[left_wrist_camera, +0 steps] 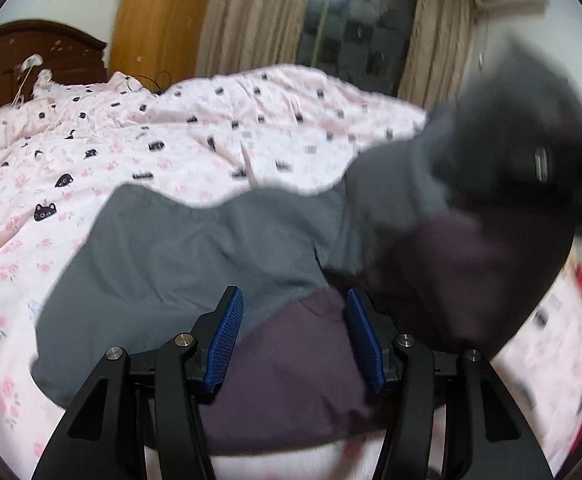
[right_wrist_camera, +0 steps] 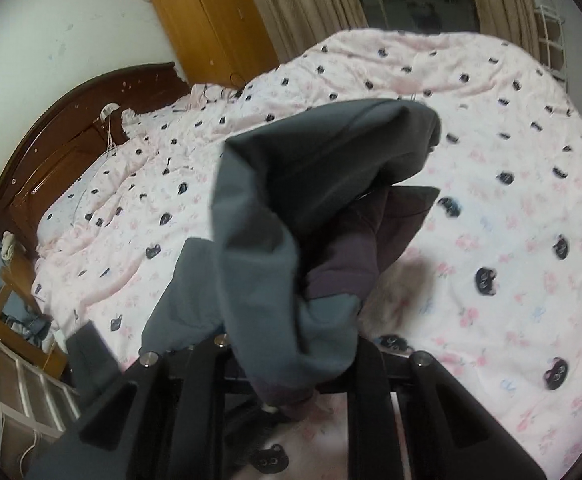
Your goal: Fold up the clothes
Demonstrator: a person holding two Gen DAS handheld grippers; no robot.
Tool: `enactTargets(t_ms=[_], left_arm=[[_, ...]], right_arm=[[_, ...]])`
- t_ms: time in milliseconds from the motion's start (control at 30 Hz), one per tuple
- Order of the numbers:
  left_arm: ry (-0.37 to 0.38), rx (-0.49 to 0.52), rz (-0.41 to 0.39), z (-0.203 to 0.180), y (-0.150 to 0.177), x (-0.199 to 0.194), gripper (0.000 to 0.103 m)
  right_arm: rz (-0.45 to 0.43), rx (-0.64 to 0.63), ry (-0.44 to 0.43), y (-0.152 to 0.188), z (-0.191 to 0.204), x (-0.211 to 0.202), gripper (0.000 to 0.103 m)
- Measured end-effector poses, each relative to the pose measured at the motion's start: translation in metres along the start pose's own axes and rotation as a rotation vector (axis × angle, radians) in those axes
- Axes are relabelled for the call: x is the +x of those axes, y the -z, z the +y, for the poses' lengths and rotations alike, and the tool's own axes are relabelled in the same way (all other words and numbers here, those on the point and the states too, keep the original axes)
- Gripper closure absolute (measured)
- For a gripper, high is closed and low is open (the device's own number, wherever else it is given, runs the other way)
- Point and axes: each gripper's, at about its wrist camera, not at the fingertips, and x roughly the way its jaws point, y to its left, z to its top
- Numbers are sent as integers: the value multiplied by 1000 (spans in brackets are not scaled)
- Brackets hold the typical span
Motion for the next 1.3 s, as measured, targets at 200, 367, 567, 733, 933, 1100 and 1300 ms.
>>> enactTargets(t_ms=[200,367,567,733,933,1100,1300], left_arm=[[80,-29,123,9,-22,35,54],[13,111,184,-15,-11,59,52],[14,12,103,8,-17,27,51],[-107,-6,90,38,-23,-5,51],[-196,-242,-13,117,-23,-52,51],[-311,-497,-115,191,-16,-77,51],[-289,-599,-90,217,-7,-66,51]], right_arm=[[6,-74,61,-3,17,-2,85],[31,-104,80,-3,19,2,85],[21,-177,105,-8,35,4,85],[32,-269,129,-13,58,9,85],[67,-472,158,-3,108,29,85],[107,-653,187,12,151,51,85],[191,-900,250,57,190,96,82]])
